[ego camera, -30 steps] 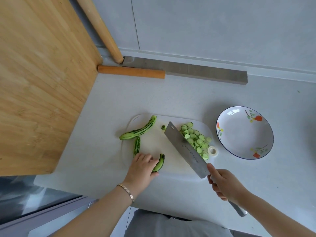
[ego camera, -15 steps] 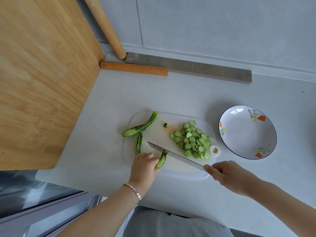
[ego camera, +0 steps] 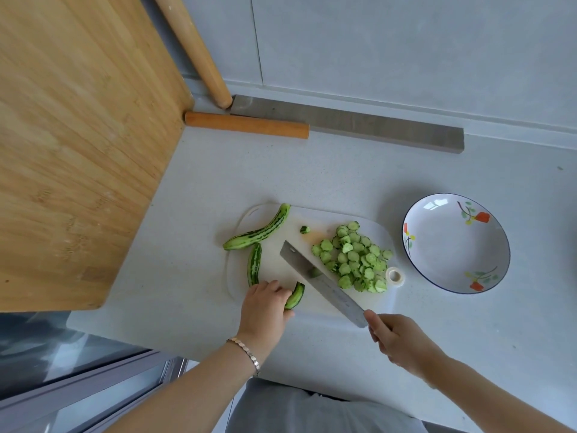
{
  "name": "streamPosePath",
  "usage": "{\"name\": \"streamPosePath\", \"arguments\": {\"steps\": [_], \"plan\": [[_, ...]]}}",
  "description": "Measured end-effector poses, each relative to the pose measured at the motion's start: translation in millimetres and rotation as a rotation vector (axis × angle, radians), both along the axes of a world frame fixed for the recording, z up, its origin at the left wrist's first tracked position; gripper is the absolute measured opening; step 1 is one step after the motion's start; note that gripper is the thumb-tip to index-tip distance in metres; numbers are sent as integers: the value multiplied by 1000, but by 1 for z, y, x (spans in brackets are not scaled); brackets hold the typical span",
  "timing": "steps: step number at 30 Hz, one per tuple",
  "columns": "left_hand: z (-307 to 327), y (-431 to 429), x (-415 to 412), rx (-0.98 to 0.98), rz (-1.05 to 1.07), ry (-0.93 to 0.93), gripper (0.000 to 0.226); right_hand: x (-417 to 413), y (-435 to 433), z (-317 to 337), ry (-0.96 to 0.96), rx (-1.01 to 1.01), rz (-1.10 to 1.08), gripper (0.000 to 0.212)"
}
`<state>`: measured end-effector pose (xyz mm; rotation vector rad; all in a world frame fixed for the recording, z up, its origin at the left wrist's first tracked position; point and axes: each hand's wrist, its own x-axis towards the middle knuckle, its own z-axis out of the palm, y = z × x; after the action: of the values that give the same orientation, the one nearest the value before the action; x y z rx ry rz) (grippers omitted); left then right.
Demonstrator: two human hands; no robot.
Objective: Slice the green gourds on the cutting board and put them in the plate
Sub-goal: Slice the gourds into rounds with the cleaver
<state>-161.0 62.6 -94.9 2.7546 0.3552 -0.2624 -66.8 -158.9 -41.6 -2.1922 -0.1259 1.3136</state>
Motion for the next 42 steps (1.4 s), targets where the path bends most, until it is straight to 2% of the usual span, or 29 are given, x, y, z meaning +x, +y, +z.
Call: {"name": "streamPosePath", "arguments": {"steps": [2,3,5,7,9,10,12,14,15,17,20,22,24,26,27,29,31,33,37,42], "plan": [[4,0,2,-25,28,-89,34,3,-1,2,-3,17,-45,49],[7,0,4,-44,79,-201,31,5,-3,5,-69,12,-13,49],[20,4,12,-112,286,-477,19,12,-7,10,-259,-21,107,49],[36,16,26,-151,495,-699,18,21,-7,22,-404,-85,208,44],[51,31,43,-181,575,-772,9,31,0,36,-499,-186,336,38],[60,39,52,-241,561,-723,4,36,5,42,-537,-238,407,39],[71,53,71,-390,456,-455,6,47,14,46,-621,-304,561,39],[72,61,84,-333,264,-129,8,56,21,40,-671,-319,687,45],[71,63,88,-270,168,-27,10,59,24,37,-675,-312,731,48],[68,62,96,-201,72,82,11,61,25,34,-675,-314,802,51],[60,61,107,-210,98,101,8,63,12,37,-745,-301,863,68],[54,59,113,-150,156,-37,8,68,-4,39,-857,-269,815,67],[52,57,114,-99,312,-225,9,74,-16,41,-970,-287,679,51],[50,55,114,-111,419,-304,10,79,-25,45,-841,-408,467,45],[47,53,113,-118,396,-263,13,79,-25,47,-763,-409,334,45],[38,45,110,-117,199,-43,22,81,-27,43,-695,-346,136,48],[31,37,106,-72,9,131,28,81,-22,39,-688,-290,39,50],[25,31,105,-49,-49,191,29,80,-14,33,-657,-252,-1,51],[16,24,111,-17,8,174,18,75,-2,28,-642,-241,1,53],[16,28,126,-33,208,-26,10,71,0,27,-553,-188,-87,55]]}}
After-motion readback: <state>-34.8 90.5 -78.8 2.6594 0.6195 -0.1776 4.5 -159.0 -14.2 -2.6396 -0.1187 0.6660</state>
